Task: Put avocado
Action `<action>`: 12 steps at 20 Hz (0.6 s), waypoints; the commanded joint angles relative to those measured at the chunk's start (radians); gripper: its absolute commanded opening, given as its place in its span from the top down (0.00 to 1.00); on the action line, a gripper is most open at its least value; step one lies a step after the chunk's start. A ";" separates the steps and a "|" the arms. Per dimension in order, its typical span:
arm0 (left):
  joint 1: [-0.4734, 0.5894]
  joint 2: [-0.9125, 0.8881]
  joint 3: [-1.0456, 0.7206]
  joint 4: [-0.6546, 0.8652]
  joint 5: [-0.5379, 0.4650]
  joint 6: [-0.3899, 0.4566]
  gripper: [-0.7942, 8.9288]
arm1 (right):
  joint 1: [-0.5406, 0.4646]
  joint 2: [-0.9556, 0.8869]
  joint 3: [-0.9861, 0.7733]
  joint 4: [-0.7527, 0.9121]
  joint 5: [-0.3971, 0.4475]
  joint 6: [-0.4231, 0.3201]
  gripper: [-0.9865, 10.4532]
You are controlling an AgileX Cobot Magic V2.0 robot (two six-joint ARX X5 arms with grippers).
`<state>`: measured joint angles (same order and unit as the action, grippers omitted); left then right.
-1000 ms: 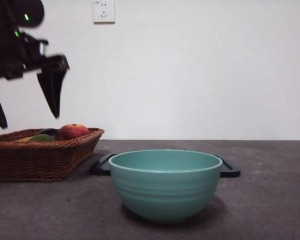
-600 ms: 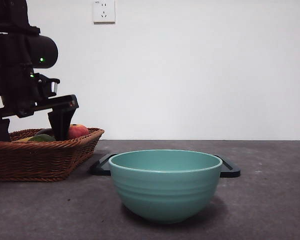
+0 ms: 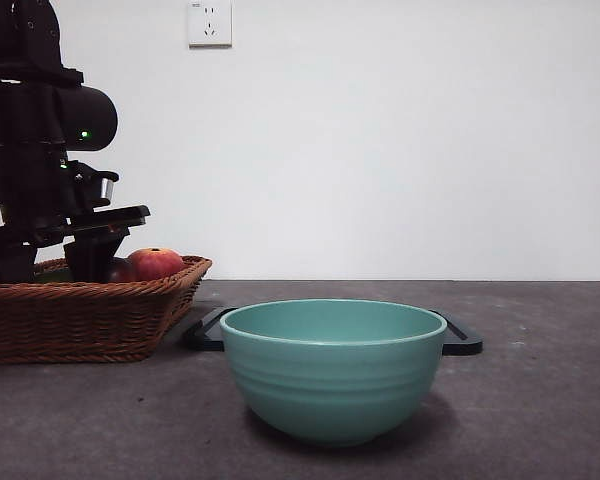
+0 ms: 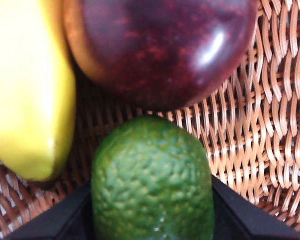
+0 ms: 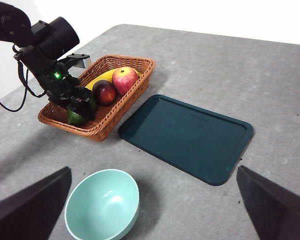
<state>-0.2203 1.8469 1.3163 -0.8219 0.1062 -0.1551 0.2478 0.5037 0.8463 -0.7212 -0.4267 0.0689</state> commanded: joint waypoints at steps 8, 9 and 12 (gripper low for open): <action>-0.018 -0.186 0.024 -0.058 0.035 0.008 0.73 | 0.004 0.004 0.018 0.010 -0.003 0.010 0.38; -0.026 -0.225 0.024 -0.074 0.051 0.008 0.73 | 0.004 0.004 0.018 0.010 -0.003 0.010 0.38; -0.086 -0.351 0.024 -0.116 0.087 0.002 0.73 | 0.004 0.004 0.018 0.010 -0.003 0.010 0.38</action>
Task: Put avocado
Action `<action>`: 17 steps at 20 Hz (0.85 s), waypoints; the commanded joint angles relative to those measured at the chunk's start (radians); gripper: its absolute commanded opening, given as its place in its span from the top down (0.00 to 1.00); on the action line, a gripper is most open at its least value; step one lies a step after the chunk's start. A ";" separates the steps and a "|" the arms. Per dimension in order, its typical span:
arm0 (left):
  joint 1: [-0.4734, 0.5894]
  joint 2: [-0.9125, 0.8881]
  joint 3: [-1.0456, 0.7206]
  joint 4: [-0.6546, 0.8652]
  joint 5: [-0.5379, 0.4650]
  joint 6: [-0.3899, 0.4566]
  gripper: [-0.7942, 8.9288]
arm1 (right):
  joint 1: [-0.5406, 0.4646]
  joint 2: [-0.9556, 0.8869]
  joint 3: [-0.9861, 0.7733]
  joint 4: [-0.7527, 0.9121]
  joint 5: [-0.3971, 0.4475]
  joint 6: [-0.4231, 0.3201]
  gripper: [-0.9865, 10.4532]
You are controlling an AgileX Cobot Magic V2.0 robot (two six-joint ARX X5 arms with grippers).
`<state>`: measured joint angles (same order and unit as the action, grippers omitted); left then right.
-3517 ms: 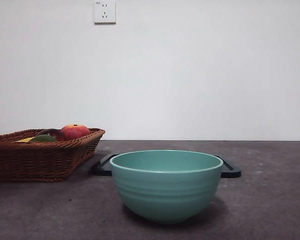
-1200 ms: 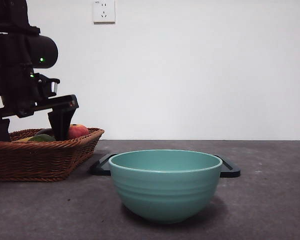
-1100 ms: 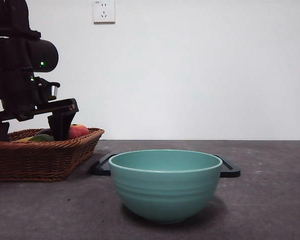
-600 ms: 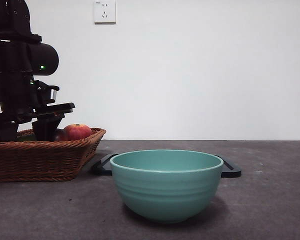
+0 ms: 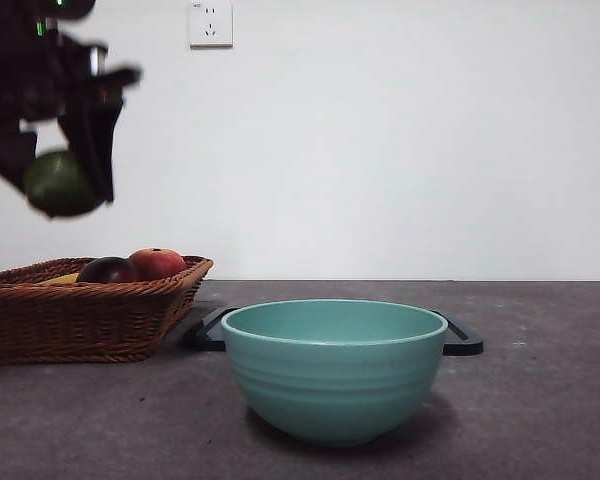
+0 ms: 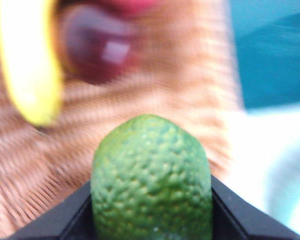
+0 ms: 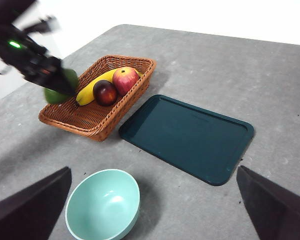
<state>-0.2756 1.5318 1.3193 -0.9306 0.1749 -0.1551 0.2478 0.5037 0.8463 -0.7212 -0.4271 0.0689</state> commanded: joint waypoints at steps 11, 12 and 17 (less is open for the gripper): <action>-0.455 -0.146 0.020 0.021 0.043 -0.125 0.73 | 0.004 0.004 0.018 0.010 -0.003 0.010 0.38; -0.484 -0.132 0.020 0.042 0.043 -0.133 0.73 | 0.004 0.004 0.018 0.010 -0.003 0.010 0.38; -0.599 -0.007 0.020 0.101 0.041 -0.149 0.73 | 0.004 0.004 0.018 0.010 -0.003 0.010 0.38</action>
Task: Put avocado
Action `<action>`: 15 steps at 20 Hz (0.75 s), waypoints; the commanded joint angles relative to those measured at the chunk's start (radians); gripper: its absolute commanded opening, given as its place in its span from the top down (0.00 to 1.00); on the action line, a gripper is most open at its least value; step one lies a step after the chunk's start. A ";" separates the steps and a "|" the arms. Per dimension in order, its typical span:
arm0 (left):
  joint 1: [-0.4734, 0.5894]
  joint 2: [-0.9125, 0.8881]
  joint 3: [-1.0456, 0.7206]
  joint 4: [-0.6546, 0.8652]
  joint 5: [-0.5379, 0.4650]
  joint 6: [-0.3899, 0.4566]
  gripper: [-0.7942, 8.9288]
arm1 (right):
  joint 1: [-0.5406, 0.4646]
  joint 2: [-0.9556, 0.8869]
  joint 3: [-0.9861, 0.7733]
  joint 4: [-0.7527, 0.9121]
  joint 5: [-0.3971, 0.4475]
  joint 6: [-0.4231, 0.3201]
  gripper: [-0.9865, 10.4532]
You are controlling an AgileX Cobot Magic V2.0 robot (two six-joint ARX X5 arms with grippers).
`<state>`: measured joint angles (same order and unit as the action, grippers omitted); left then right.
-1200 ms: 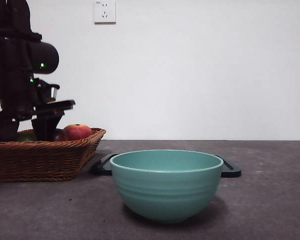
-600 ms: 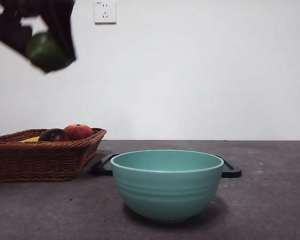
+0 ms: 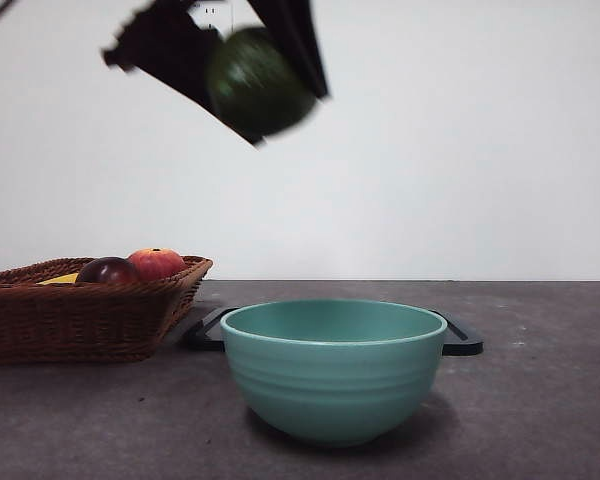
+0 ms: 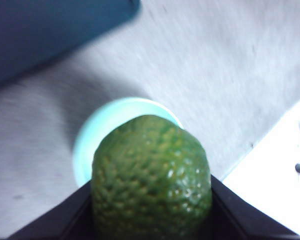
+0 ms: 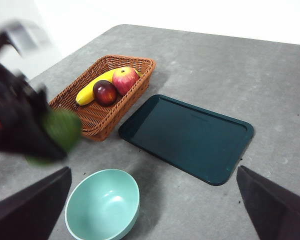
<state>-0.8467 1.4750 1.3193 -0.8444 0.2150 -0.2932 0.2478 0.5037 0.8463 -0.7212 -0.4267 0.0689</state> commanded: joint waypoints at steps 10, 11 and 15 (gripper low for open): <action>-0.064 0.325 0.020 0.080 -0.032 -0.006 0.73 | 0.004 0.004 0.018 0.009 -0.003 0.010 0.38; -0.064 0.340 0.020 0.082 -0.032 -0.003 0.73 | 0.004 0.004 0.018 0.009 -0.003 0.010 0.38; -0.064 0.392 0.020 0.082 -0.032 0.017 0.73 | 0.004 0.004 0.018 0.009 -0.003 0.010 0.38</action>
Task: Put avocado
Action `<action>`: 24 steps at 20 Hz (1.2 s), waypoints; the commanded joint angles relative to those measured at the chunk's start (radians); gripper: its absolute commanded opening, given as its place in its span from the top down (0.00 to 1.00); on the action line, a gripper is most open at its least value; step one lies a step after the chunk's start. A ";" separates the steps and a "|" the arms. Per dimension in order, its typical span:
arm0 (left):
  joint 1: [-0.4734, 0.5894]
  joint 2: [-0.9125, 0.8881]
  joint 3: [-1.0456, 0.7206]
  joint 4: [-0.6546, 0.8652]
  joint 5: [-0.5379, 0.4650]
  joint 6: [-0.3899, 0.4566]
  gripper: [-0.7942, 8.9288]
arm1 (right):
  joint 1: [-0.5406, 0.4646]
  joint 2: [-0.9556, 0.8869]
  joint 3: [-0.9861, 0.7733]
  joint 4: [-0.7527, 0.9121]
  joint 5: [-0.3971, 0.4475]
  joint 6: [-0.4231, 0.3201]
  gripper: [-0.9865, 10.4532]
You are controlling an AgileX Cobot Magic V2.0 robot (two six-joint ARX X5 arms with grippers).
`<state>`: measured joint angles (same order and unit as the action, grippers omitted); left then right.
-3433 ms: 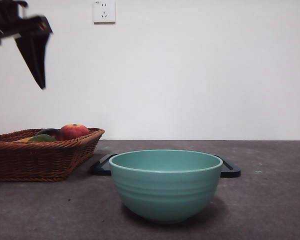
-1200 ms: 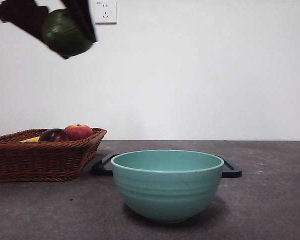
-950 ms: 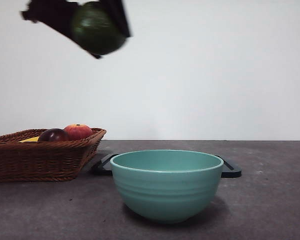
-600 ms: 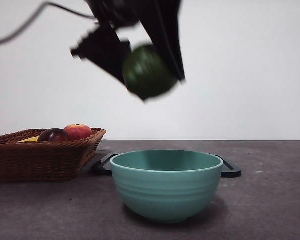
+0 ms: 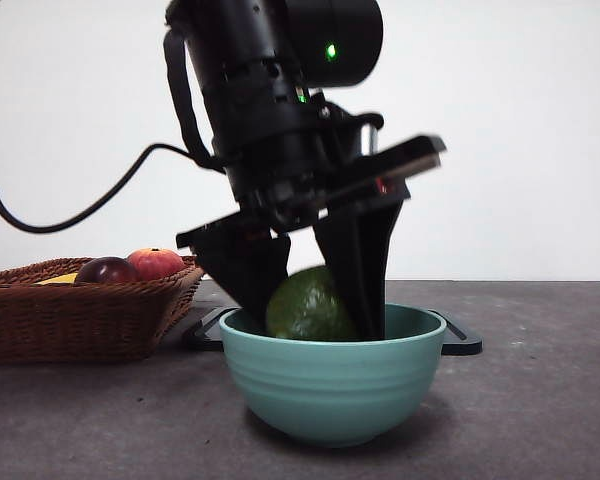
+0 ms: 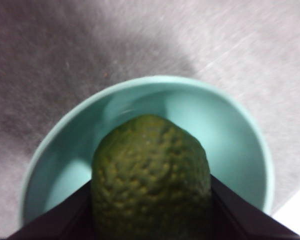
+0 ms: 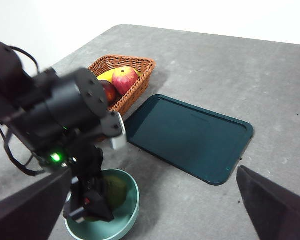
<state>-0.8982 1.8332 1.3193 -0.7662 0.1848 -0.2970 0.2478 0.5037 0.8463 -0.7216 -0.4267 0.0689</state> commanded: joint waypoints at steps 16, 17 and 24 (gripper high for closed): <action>-0.025 0.056 0.077 -0.048 -0.001 0.088 0.44 | 0.004 0.004 0.018 0.010 -0.003 0.010 0.38; -0.025 0.056 0.098 -0.069 -0.001 0.095 0.44 | 0.004 0.004 0.018 0.010 -0.003 0.010 0.38; -0.025 -0.016 0.217 -0.214 -0.002 0.166 0.44 | 0.004 0.004 0.018 0.010 -0.003 0.010 0.38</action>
<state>-0.9119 1.8252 1.5082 -0.9836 0.1852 -0.1562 0.2478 0.5037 0.8467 -0.7212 -0.4267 0.0689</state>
